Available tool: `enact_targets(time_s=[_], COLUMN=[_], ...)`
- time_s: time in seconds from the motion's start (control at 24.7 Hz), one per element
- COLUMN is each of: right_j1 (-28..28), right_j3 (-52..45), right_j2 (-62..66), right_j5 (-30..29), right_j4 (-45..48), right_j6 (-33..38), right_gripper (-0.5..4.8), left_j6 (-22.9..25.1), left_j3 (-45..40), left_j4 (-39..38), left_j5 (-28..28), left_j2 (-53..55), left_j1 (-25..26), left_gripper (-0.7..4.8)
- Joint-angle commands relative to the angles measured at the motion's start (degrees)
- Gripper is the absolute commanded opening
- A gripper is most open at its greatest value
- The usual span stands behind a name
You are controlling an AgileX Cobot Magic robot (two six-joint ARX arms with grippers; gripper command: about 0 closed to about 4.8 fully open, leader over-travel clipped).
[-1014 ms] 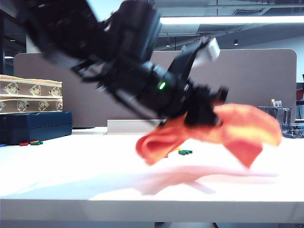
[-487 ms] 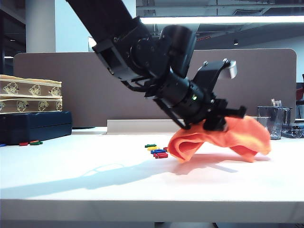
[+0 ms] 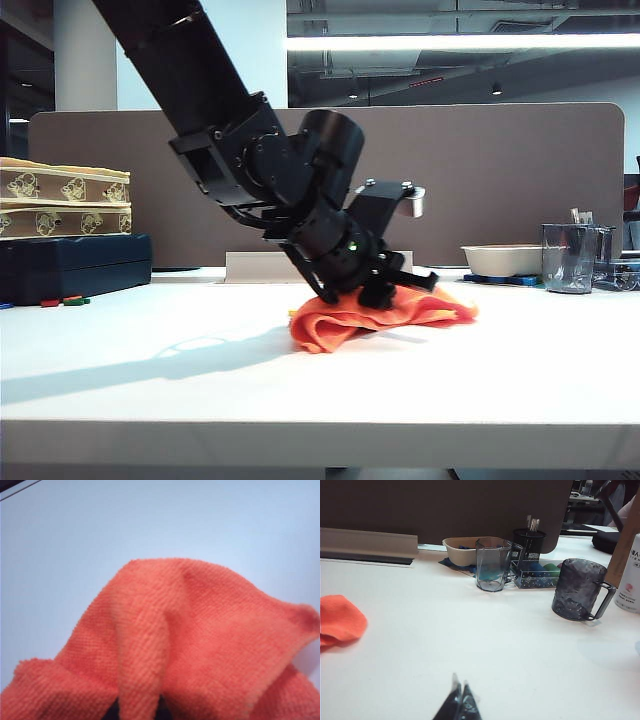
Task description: Use an orange cloth to wipe the letter magnets on the table away for a distance.
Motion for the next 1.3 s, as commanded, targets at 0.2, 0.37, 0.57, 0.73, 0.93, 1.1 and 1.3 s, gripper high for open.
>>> enact_targets(time_s=[0.2, 0.37, 0.57, 0.73, 0.93, 1.1, 1.3], right_j1=[0.0, 0.0, 0.0, 0.0, 0.0, 0.0, 0.0], right_j3=[-0.4, -0.4, -0.4, -0.4, -0.4, -0.4, -0.4], right_j2=[-0.2, -0.2, -0.2, -0.2, -0.2, -0.2, -0.2], right_j5=[0.0, 0.0, 0.0, 0.0, 0.0, 0.0, 0.0], right_j4=[0.8, 0.7, 0.7, 0.8, 0.7, 0.7, 0.8], right_j6=[0.0, 0.1, 0.0, 0.1, 0.1, 0.1, 0.1], right_gripper=[-0.05, -0.05, -0.05, -0.05, -0.05, -0.05, -0.05], left_j6=[0.2, 0.2, 0.2, 0.2, 0.2, 0.2, 0.2], left_j3=[0.2, 0.2, 0.1, 0.1, 0.1, 0.1, 0.1], left_j4=[-1.3, -2.2, -3.7, -4.3, -4.7, -4.7, -4.7], left_j5=[-3.1, -3.1, -3.1, -5.5, -7.0, -7.0, -6.9], left_j2=[-0.2, -0.4, -0.8, -1.0, -1.3, -1.3, -1.4], left_j1=[6.2, 9.2, 13.8, 17.5, 23.3, 26.2, 30.5], left_gripper=[0.16, 0.16, 0.16, 0.16, 0.17, 0.17, 0.17])
